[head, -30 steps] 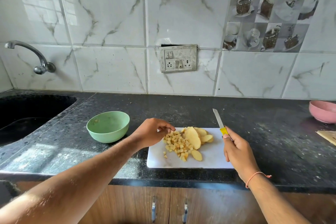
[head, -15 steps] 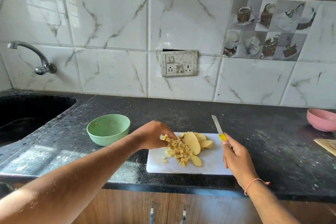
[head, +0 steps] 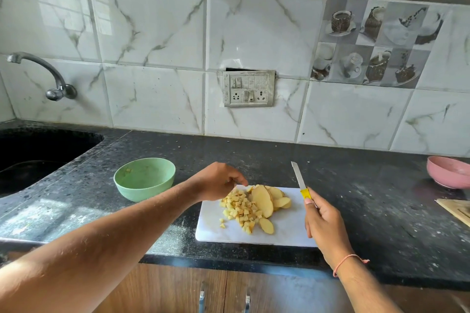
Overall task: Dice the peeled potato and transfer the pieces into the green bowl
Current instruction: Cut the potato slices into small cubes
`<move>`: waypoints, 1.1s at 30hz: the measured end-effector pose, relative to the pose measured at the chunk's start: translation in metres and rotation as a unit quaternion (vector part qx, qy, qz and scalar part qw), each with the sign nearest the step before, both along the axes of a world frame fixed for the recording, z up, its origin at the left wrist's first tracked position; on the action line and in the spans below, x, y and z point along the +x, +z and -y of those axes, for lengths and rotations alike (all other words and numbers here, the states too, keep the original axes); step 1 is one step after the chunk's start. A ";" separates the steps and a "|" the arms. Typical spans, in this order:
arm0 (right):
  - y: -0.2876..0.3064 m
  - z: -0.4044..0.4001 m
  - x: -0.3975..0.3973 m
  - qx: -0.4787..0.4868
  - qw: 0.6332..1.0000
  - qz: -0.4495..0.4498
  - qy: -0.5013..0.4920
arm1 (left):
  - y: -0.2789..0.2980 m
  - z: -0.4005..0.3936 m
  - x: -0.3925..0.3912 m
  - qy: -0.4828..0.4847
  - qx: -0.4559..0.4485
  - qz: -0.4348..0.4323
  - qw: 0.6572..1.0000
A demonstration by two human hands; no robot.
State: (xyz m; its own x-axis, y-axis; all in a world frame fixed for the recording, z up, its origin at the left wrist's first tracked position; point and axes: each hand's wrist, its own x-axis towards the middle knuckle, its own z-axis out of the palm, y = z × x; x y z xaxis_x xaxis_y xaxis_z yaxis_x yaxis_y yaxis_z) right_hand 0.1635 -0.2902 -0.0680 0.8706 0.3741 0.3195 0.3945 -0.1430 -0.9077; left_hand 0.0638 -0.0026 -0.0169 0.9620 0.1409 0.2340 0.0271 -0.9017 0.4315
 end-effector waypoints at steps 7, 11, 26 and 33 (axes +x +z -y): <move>0.001 0.000 0.000 0.008 1.000 0.001 0.005 | 0.005 0.022 0.018 -0.050 0.094 0.000 0.994; -0.001 0.000 0.002 0.011 1.000 0.003 0.010 | 0.007 0.029 0.028 -0.105 0.182 -0.007 0.978; -0.004 0.000 0.007 0.010 1.000 -0.001 0.010 | 0.030 0.010 0.020 -0.106 0.180 0.070 0.975; -0.006 0.001 0.007 0.010 1.000 -0.001 0.009 | 0.020 0.015 0.016 -0.006 0.023 0.036 0.999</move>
State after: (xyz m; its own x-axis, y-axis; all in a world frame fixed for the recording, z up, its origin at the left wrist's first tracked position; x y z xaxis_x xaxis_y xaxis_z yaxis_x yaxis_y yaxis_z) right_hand 0.1702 -0.2912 -0.0735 0.8642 0.3837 0.3255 0.3952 -0.1172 -0.9111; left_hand 0.0797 -0.0175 0.0032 0.9441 0.1164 0.3084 -0.0140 -0.9206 0.3903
